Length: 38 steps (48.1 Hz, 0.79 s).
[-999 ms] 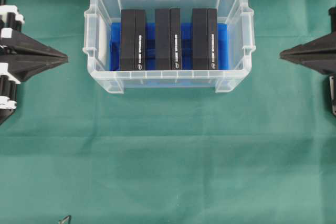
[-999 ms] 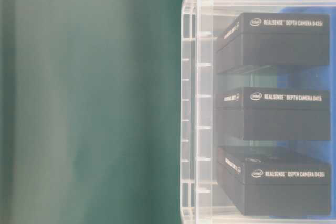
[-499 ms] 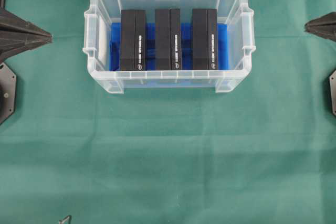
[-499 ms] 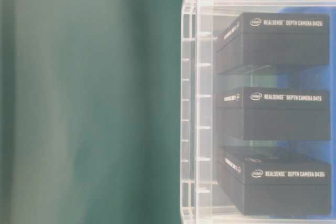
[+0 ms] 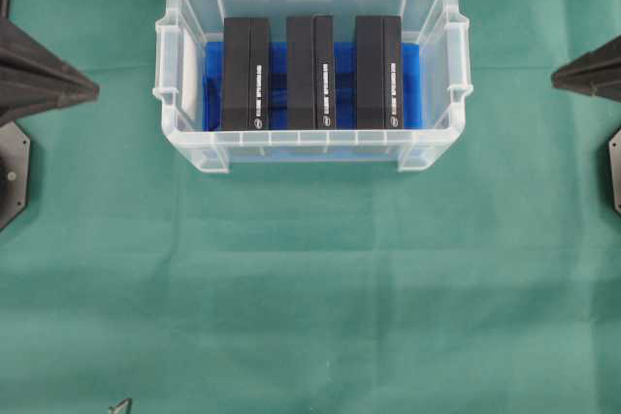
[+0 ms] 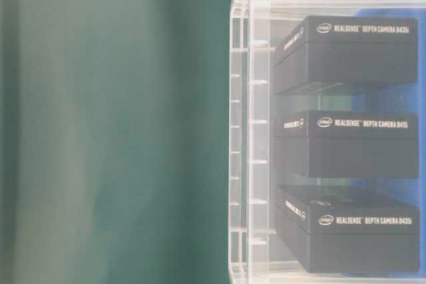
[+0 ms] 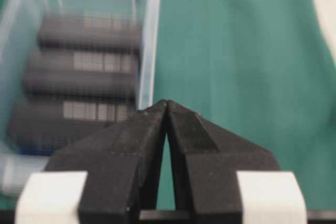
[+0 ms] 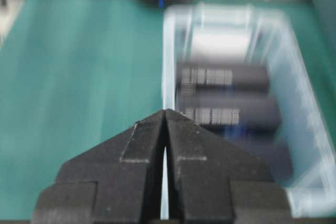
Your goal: Take the box out of the case with the left arm.
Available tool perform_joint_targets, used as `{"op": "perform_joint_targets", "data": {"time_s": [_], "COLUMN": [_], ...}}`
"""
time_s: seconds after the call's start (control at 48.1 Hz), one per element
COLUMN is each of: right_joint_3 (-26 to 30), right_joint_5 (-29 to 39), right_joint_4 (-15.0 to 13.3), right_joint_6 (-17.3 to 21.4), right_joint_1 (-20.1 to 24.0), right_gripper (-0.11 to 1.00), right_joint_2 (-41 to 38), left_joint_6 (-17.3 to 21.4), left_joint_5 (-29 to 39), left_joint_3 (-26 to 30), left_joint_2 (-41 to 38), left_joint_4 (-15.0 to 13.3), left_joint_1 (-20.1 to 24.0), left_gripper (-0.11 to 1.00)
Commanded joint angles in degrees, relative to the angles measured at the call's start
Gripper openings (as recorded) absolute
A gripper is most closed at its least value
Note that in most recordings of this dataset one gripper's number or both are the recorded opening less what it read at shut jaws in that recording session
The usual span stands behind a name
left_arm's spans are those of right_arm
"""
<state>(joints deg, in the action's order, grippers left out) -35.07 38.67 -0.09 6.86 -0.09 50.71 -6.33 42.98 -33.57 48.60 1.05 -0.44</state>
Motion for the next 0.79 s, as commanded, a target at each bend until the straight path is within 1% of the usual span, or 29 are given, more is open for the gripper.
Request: {"op": "perform_joint_targets", "data": {"time_s": [0.0, 0.125, 0.166, 0.25, 0.333, 0.395, 0.478, 0.77], "right_joint_3": [4.0, 7.8, 9.1, 10.8, 11.7, 12.0, 12.0, 12.0], "right_joint_5": [8.6, 21.6, 26.9, 34.4, 40.5, 44.4, 45.9, 45.9], "right_joint_4": [-0.1, -0.2, -0.3, -0.3, -0.3, -0.3, -0.3, -0.6], "right_joint_6": [0.2, 0.2, 0.2, 0.2, 0.3, 0.3, 0.3, 0.3], "right_joint_1": [0.0, -0.1, 0.0, 0.0, 0.0, -0.1, 0.0, 0.0], "right_gripper": [0.00, 0.00, 0.00, 0.00, 0.00, 0.00, 0.00, 0.00], "right_joint_2": [-1.9, -5.0, -6.4, -8.6, -10.5, -11.6, -12.4, -12.5], "left_joint_6": [-0.1, -0.1, 0.0, 0.1, 0.2, 0.4, 0.4, -0.8], "left_joint_5": [10.3, 21.1, 24.5, 31.9, 36.7, 38.9, 39.6, 40.0], "left_joint_3": [5.2, 8.6, 9.6, 11.3, 12.3, 12.6, 12.6, 12.0], "left_joint_2": [-2.5, -5.7, -6.8, -9.3, -11.1, -11.9, -12.0, -10.9], "left_joint_4": [0.1, 0.1, 0.1, 0.1, 0.1, 0.1, 0.2, 0.2], "left_joint_1": [-0.8, -1.1, -1.1, -1.6, -2.0, -2.2, -2.2, -2.2], "left_gripper": [0.00, 0.00, 0.00, 0.00, 0.00, 0.00, 0.00, 0.00]}}
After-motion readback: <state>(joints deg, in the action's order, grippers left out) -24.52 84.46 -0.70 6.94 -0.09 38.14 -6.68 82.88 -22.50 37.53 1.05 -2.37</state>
